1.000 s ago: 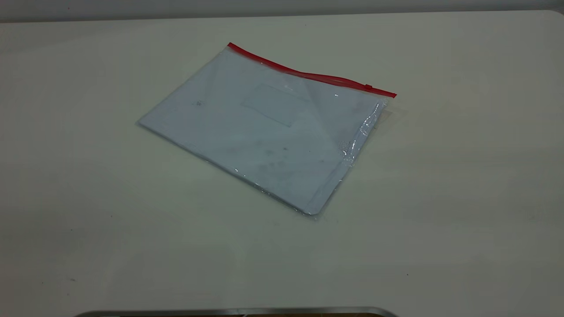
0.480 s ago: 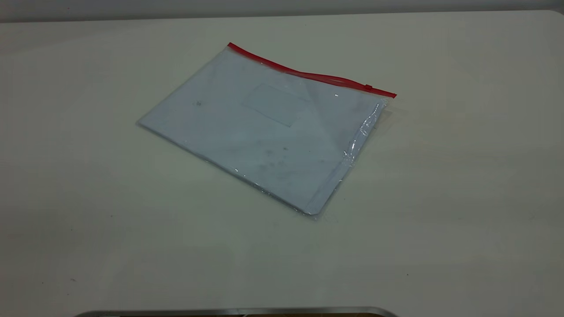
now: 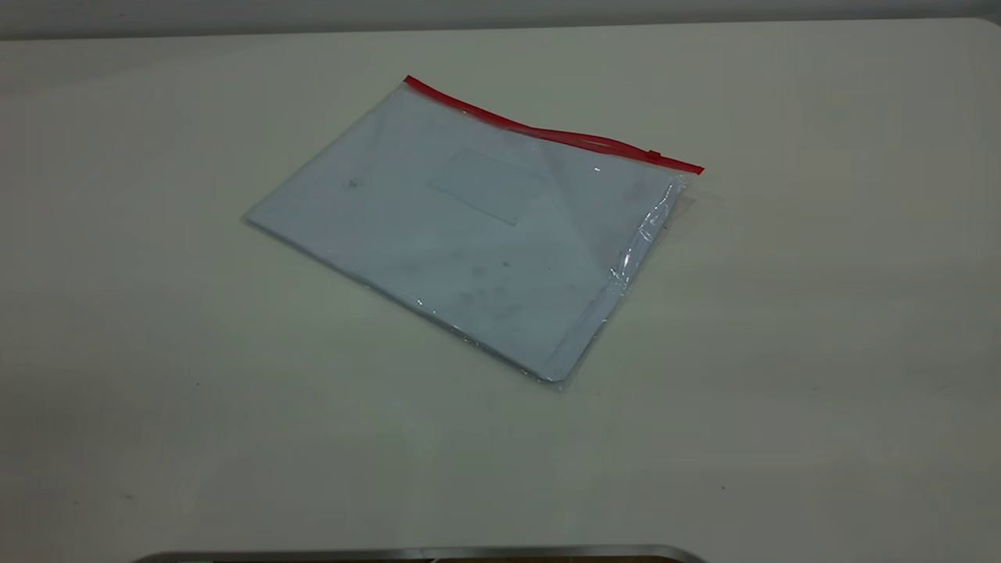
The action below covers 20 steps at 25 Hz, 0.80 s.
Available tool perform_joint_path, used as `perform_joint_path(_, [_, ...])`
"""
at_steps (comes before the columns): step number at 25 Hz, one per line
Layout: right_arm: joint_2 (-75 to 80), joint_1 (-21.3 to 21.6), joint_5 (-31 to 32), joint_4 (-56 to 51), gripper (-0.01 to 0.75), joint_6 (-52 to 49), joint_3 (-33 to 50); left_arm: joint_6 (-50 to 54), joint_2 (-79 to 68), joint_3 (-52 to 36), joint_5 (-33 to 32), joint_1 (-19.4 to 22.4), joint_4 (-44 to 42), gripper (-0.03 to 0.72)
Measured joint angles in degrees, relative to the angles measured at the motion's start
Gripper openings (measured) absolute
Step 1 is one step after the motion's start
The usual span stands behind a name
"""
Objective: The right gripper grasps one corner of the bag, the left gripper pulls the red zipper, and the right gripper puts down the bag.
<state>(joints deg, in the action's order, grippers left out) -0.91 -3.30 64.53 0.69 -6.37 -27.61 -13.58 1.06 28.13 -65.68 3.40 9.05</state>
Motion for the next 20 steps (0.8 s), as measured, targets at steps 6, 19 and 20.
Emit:
perform_joint_path(6, [5.29,0.0,-6.51,-13.71,0.392,7.77,-0.06,0.16,-0.83,1.86,5.04,0.0,0.1,0.507])
perform_joint_path(19, [51.48,0.0,-33.81,-41.18,0.523,37.45,-0.06,-4.21,-40.4,8.04,33.03,0.0,9.97,0.507])
perform_joint_path(20, [55.68,0.0,-35.52,-45.39,0.523,41.44,-0.06,-6.12,-43.25,8.88,33.87,0.0,11.4,0.506])
